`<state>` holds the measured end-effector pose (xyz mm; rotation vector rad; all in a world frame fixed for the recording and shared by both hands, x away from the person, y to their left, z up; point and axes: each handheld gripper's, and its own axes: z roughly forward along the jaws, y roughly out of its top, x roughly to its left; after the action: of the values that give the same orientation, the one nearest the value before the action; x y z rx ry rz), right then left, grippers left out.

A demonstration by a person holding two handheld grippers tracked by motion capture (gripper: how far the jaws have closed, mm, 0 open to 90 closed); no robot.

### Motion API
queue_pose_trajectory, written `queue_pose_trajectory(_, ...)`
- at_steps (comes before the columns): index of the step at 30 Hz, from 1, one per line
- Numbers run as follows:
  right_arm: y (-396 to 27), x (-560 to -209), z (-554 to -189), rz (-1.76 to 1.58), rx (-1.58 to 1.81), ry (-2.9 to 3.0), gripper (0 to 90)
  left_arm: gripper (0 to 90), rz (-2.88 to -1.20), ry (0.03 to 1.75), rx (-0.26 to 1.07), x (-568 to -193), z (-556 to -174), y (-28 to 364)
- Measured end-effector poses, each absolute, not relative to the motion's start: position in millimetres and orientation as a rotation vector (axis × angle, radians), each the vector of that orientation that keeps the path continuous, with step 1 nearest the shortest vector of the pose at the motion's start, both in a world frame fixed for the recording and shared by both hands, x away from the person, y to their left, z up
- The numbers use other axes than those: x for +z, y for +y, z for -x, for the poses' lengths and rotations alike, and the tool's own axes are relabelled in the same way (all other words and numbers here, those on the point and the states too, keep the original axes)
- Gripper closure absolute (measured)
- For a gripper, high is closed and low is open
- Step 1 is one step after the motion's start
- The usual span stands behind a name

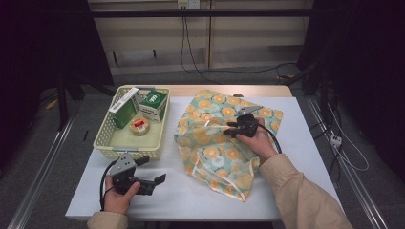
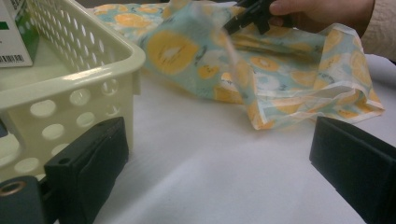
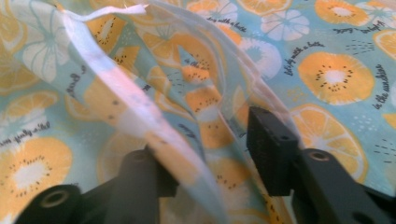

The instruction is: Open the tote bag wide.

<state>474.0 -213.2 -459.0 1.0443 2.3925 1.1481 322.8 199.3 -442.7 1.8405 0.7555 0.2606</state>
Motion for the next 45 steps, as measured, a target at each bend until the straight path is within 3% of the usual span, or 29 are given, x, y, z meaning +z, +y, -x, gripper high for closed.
queue_pose_trajectory(3,-207.9,-459.9,-471.0,-1.040,1.165,2.442,37.7,4.4,-1.838,0.755,0.265,-442.2,-322.7,199.7)
queue_pose_trajectory(9,-199.1,-463.6,-460.3,-0.960,1.069,2.517,28.9,4.4,-1.839,0.757,0.264,-442.1,-322.2,199.1)
queue_pose_trajectory(12,-199.4,-463.0,-458.9,-0.949,1.058,2.515,35.7,4.4,-1.842,0.756,0.264,-441.7,-322.1,198.6)
queue_pose_trajectory(15,-203.3,-461.4,-460.6,-0.964,1.065,2.505,57.7,4.4,-1.839,0.755,0.265,-441.0,-321.6,197.9)
queue_pose_trajectory(21,-208.5,-460.6,-464.5,-1.032,1.071,2.484,85.8,4.4,-1.836,0.749,0.273,-438.4,-320.8,197.9)
queue_pose_trajectory(26,-206.1,-453.1,-468.1,-1.055,1.065,2.523,89.3,4.4,-1.832,0.746,0.278,-437.1,-320.8,198.3)
queue_pose_trajectory(45,-204.3,-386.6,-486.0,-1.059,1.130,2.493,89.6,4.4,-1.824,0.738,0.289,-430.5,-321.2,195.4)
